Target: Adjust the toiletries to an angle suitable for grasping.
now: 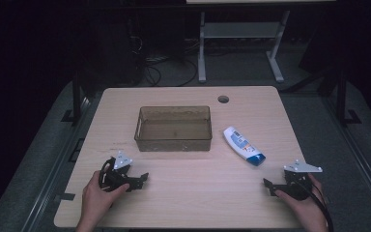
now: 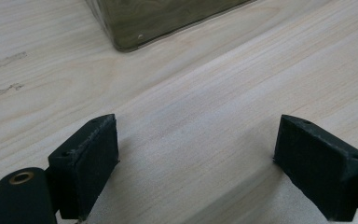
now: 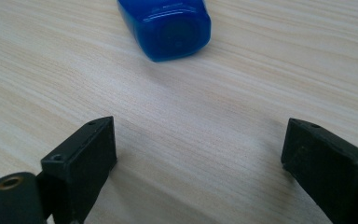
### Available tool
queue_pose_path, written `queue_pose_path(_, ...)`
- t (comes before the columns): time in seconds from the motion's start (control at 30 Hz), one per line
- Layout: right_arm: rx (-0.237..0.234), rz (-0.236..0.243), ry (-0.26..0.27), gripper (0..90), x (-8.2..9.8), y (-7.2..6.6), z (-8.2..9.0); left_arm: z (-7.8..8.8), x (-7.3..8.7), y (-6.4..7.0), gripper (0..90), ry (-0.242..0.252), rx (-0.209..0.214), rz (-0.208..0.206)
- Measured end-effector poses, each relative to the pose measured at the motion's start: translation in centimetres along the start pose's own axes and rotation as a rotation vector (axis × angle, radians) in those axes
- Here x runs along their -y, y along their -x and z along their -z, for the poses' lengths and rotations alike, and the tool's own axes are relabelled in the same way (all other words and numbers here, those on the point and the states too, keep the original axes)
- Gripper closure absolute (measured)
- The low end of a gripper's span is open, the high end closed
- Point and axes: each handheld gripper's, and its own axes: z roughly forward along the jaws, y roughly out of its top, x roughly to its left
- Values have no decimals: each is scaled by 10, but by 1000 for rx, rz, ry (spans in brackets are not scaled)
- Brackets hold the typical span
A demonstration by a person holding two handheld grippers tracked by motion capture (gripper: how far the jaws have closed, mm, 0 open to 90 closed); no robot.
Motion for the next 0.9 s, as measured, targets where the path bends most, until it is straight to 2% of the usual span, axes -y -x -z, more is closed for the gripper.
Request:
queue_pose_path(0.27,-2,1,0,98,0,0,0,0,0,0,124,0,0,0)
queue_pose_path(0.3,2,0,6,172,0,1,2,0,0,0,124,0,0,0)
queue_pose_path(0.33,2,0,6,172,0,1,2,0,0,0,124,1,-1,2)
queue_pose_path(0.4,2,-6,1,219,0,2,4,0,0,0,124,0,-4,3)
queue_pose_path(0.43,-2,0,-1,275,-1,3,5,0,0,1,124,-2,-6,4)
queue_pose_path(0.5,-6,0,-2,296,-1,4,6,0,0,1,124,-2,-6,5)
queue_pose_path(0.57,-22,-5,-11,378,-3,4,8,0,0,1,124,-1,-6,5)
queue_pose_path(0.7,-24,-14,6,491,-7,3,15,0,0,1,124,0,-7,7)
queue_pose_path(0.83,-69,-44,27,684,-14,1,24,1,1,1,125,0,-6,7)
queue_pose_path(0.9,-85,-54,34,739,-18,0,26,1,1,1,125,1,-6,7)
